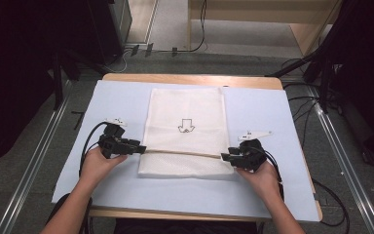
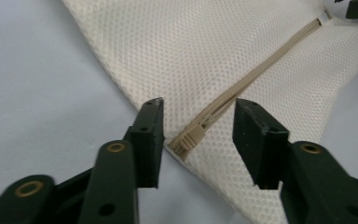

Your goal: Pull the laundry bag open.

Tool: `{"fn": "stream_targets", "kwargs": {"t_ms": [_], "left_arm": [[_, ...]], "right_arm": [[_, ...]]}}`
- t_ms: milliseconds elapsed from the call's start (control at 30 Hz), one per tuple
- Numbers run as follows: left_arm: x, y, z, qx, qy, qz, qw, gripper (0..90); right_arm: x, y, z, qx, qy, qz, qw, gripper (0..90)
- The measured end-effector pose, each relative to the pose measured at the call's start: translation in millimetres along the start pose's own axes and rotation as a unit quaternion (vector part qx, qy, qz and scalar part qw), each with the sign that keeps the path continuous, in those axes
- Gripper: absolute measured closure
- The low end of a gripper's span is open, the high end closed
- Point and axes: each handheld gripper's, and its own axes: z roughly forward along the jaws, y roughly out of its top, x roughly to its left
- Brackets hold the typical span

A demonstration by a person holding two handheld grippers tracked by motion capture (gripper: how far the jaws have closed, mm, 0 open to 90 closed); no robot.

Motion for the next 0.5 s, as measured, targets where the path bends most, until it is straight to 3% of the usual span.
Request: {"fn": "stream_targets", "kwargs": {"t_ms": [167,500], "left_arm": [[0.2,0.4,-6.0,-0.029,0.013,0.008,0.9995,41.8],[8.9,-2.0,-19.1,-0.053,0.031,0.007,0.9981,37.1]], "right_arm": [[-5.3,0.6,-6.5,-0.025,-0.001,0.005,0.9997,41.8],[-15.3,0.3,-18.8,-0.05,-0.01,0.006,0.9987,37.0]]}}
